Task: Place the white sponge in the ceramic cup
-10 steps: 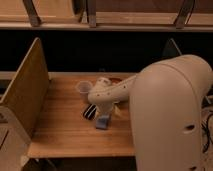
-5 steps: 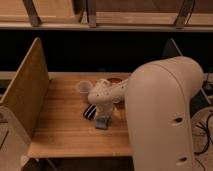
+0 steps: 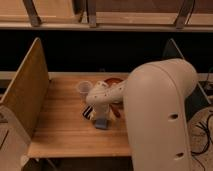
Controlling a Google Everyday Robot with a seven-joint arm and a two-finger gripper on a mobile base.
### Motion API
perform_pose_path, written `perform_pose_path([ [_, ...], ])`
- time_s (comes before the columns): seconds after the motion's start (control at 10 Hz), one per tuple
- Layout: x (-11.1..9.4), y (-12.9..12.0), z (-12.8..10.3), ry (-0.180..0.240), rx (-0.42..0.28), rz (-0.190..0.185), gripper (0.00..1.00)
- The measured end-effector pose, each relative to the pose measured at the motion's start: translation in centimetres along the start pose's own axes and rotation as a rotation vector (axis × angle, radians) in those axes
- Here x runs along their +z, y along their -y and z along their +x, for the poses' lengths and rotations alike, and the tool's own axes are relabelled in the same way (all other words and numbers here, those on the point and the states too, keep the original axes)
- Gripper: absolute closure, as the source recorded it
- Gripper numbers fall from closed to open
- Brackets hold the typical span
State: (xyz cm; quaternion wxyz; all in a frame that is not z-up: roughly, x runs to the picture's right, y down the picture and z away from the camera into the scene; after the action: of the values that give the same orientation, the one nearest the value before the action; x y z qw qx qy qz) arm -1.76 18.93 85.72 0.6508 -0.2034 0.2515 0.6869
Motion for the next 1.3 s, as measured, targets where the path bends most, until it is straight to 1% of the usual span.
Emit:
perform_pose_path([
  [0.3, 0.7, 0.0, 0.4, -0.008, -0.014, -0.014, 0.2],
  [0.5, 0.9, 0.5, 0.0, -0.004, -0.019, -0.011, 0.2],
  [0.8, 0.9, -0.1, -1.3, 0.016, -0.06, -0.012, 0.2],
  [1.1, 1.2, -1.4, -2.8, 0.046, -0.118, -0.041, 0.2],
  [1.3, 1.5, -1.7, -3.2, 0.055, -0.145, -0.052, 0.2],
])
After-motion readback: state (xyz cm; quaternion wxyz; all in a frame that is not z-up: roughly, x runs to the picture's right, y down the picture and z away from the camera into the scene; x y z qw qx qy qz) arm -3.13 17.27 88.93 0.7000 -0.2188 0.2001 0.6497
